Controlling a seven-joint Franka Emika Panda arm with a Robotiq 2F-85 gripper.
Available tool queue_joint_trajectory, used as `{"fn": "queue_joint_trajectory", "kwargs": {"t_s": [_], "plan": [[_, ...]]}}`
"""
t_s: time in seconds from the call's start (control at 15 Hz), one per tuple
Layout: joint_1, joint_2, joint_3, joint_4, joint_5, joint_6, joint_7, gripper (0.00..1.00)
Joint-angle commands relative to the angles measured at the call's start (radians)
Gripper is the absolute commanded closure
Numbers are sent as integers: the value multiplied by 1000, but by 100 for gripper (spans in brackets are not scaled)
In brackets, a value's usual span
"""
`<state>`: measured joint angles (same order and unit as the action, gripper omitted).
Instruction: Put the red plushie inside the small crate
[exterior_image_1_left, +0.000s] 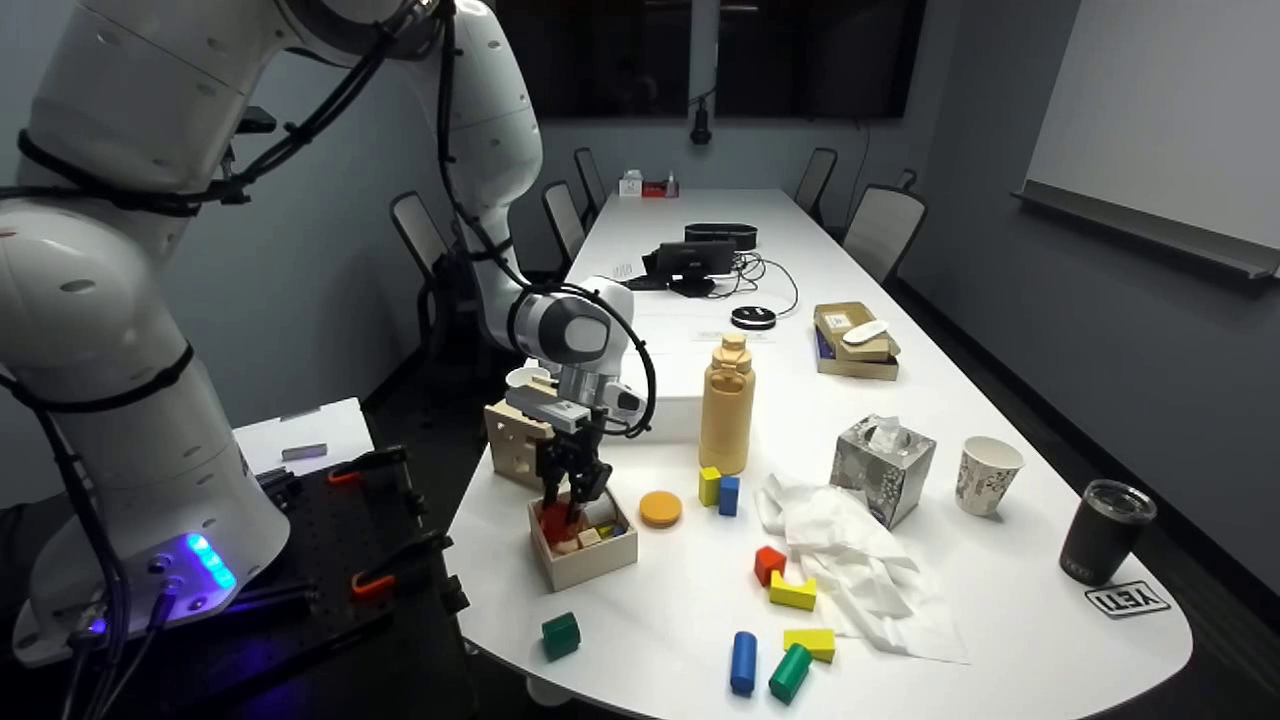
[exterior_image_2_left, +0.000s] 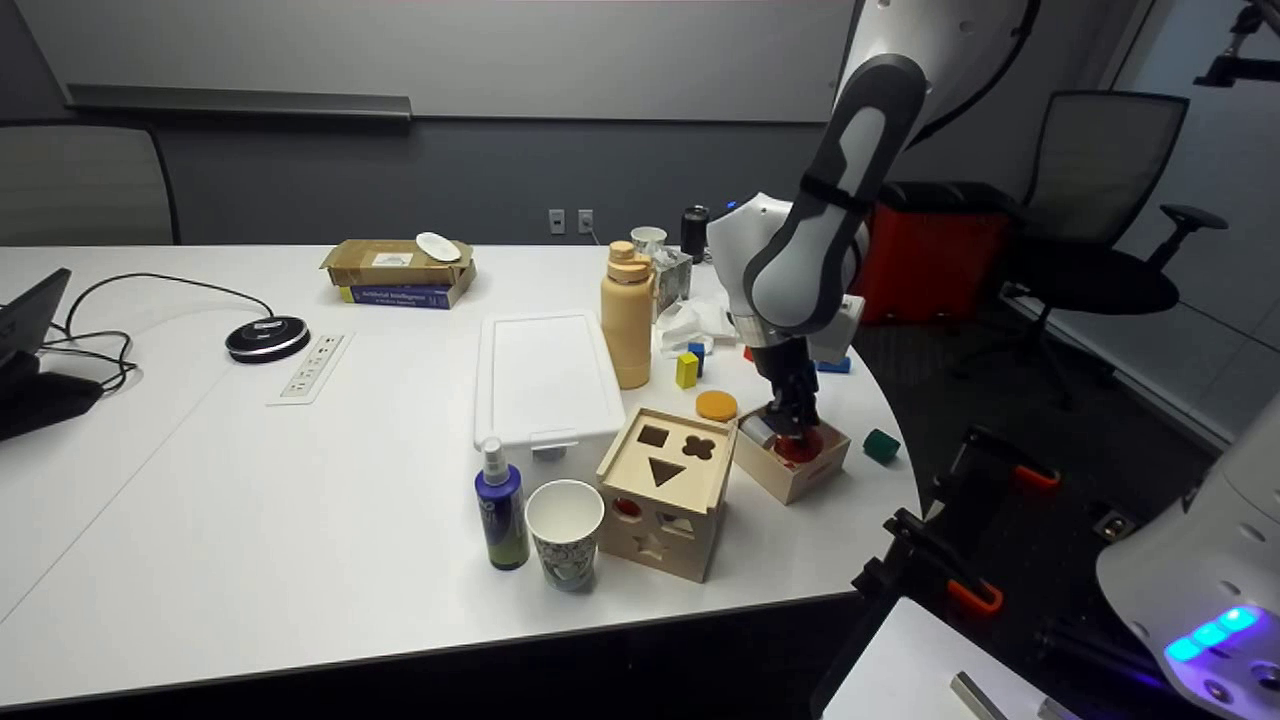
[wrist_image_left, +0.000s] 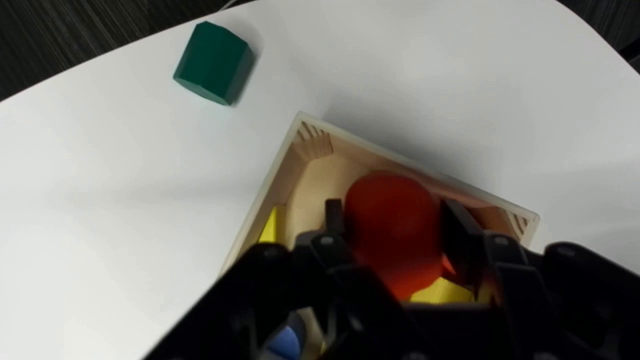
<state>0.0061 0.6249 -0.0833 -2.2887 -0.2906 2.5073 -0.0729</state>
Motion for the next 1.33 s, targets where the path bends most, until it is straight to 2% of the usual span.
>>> {"fn": "queue_joint_trajectory", "kwargs": {"t_s": [0.0, 0.13, 0.2, 0.47, 0.87, 1.27], "plan": [[0, -19, 11, -7, 10, 7, -11, 16], [2, -38, 18, -13, 14, -16, -15, 1], [3, -55, 23, -21, 17, -30, -17, 0], [20, -159, 30, -61, 22, -96, 8, 0], [16, -410, 62, -137, 65, -184, 6, 0], [17, -538, 79, -134, 83, -184, 32, 0]]}}
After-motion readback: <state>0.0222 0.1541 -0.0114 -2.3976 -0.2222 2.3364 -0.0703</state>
